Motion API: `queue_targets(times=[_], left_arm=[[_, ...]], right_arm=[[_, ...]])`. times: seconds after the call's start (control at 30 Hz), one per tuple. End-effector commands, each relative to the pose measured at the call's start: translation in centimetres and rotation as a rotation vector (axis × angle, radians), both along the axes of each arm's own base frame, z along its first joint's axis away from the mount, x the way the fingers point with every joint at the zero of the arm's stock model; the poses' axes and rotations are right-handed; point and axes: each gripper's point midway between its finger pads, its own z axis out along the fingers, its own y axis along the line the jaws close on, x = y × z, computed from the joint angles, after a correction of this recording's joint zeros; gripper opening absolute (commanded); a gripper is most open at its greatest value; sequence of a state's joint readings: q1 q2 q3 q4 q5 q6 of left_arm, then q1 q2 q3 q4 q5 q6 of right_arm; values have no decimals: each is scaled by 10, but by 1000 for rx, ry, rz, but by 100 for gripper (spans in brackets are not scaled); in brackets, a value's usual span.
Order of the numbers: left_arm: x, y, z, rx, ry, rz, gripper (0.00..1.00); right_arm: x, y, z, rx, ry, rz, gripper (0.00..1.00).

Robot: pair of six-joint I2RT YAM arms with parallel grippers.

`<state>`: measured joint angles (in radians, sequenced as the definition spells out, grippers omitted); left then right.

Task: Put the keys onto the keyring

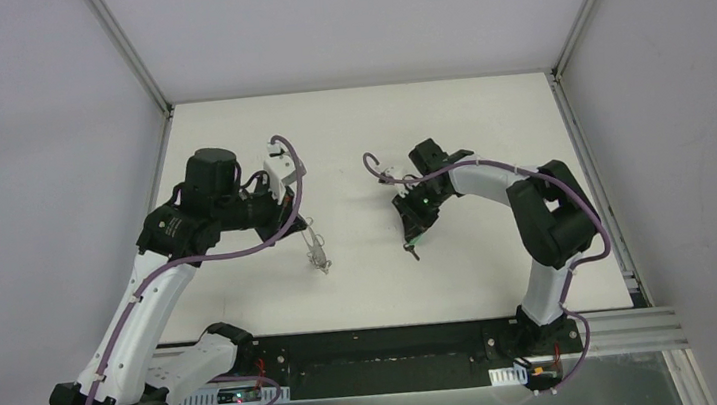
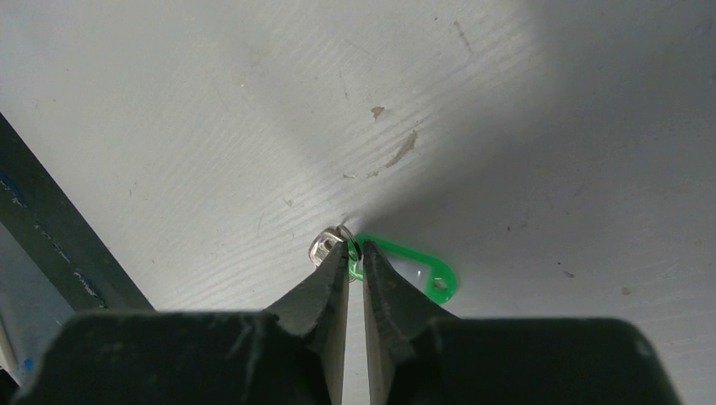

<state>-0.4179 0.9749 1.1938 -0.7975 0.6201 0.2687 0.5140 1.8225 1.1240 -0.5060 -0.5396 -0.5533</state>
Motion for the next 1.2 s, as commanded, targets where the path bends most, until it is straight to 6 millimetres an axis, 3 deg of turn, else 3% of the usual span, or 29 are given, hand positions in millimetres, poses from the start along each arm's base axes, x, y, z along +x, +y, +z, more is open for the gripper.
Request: queue_targets(times=[0.0, 1.17], left_arm=[[-1, -3, 7, -25, -37, -14, 0], [-2, -1, 4, -21, -41, -9, 0]], right_arm=[[-2, 7, 3, 4, 15, 24, 14], [-20, 28, 15, 34, 1, 172, 13]])
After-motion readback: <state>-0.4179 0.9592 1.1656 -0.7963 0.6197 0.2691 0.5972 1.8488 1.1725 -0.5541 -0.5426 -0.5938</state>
